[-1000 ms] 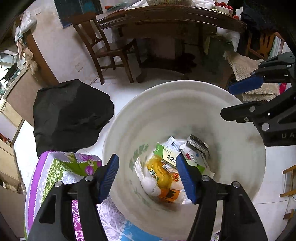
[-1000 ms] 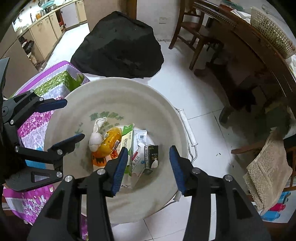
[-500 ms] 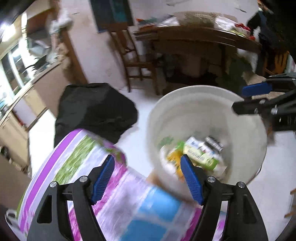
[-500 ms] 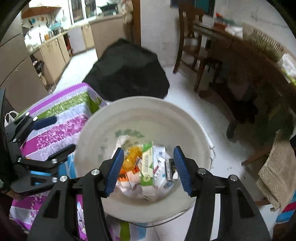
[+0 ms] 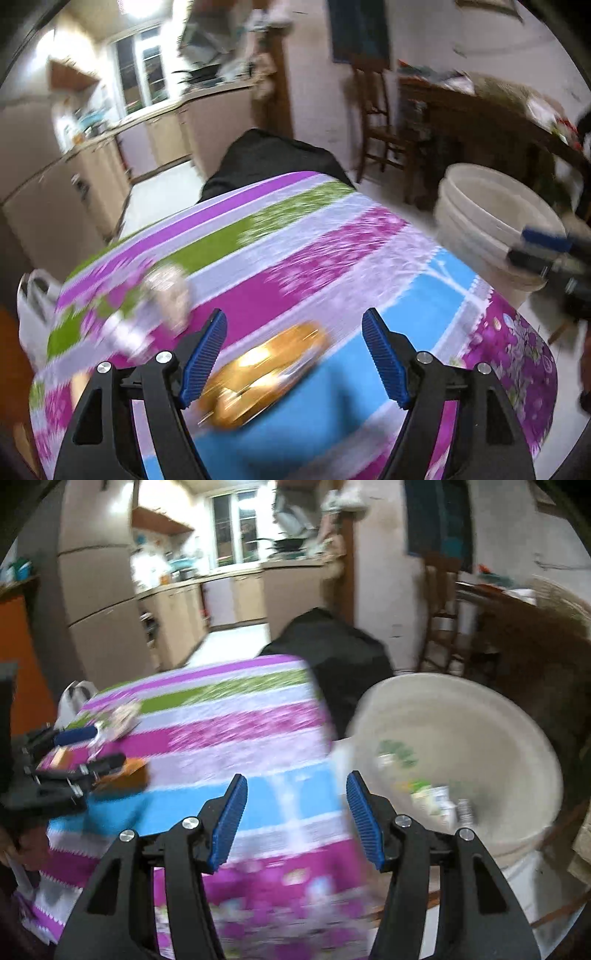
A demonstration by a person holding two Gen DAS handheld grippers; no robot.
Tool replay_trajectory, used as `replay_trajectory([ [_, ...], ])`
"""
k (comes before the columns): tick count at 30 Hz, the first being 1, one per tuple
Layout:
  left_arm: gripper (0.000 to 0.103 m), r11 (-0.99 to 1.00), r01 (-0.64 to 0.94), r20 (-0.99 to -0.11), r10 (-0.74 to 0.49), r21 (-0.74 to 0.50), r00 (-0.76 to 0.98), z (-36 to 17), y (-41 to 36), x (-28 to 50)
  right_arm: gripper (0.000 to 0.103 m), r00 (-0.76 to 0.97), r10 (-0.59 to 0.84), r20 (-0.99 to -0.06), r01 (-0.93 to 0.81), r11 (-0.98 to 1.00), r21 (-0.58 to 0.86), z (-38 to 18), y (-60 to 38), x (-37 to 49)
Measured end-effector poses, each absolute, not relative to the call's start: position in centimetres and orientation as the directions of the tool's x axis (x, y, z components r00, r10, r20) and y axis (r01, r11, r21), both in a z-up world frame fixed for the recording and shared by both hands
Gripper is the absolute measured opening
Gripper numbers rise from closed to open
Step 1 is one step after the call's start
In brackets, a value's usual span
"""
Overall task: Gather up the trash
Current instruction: 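Move both tools back over the table toward the gold wrapper and sponge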
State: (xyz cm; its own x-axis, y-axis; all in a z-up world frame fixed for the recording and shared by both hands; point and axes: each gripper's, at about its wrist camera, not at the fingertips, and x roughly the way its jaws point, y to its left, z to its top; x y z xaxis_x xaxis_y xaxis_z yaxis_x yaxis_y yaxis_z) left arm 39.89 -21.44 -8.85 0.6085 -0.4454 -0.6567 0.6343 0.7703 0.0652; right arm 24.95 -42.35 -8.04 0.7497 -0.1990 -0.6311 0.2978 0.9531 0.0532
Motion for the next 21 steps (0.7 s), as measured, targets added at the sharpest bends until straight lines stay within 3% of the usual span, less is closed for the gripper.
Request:
replay_trajectory([
  [5, 0.080, 0.859, 0.511, -0.639, -0.405, -0.022, 0.654, -8.1, -12.2, 40.0, 0.061, 0.774, -0.058, -0.630, 0.150, 0.984, 0.093, -8.9, -37.9, 26.7],
  [11, 0.083, 0.925, 0.378, -0.659, -0.269, 0.025, 0.702, -8.8, -4.4, 41.5, 0.072, 0.758, 0.118, -0.641, -0.104, 0.993, 0.060, -9.3, -33.1, 29.0],
  [16, 0.083, 0.935, 0.354, -0.706, -0.269, -0.028, 0.655, -10.4, -0.9, 43.6, 0.086, 0.692, 0.150, -0.706, -0.247, 0.968, -0.037, -10.2, -30.2, 31.4],
  [21, 0.083, 0.937, 0.346, -0.728, -0.269, -0.046, 0.631, -12.1, -0.8, 45.8, 0.091, 0.609, 0.211, -0.765, -0.429, 0.898, -0.095, -8.8, -28.9, 33.9],
])
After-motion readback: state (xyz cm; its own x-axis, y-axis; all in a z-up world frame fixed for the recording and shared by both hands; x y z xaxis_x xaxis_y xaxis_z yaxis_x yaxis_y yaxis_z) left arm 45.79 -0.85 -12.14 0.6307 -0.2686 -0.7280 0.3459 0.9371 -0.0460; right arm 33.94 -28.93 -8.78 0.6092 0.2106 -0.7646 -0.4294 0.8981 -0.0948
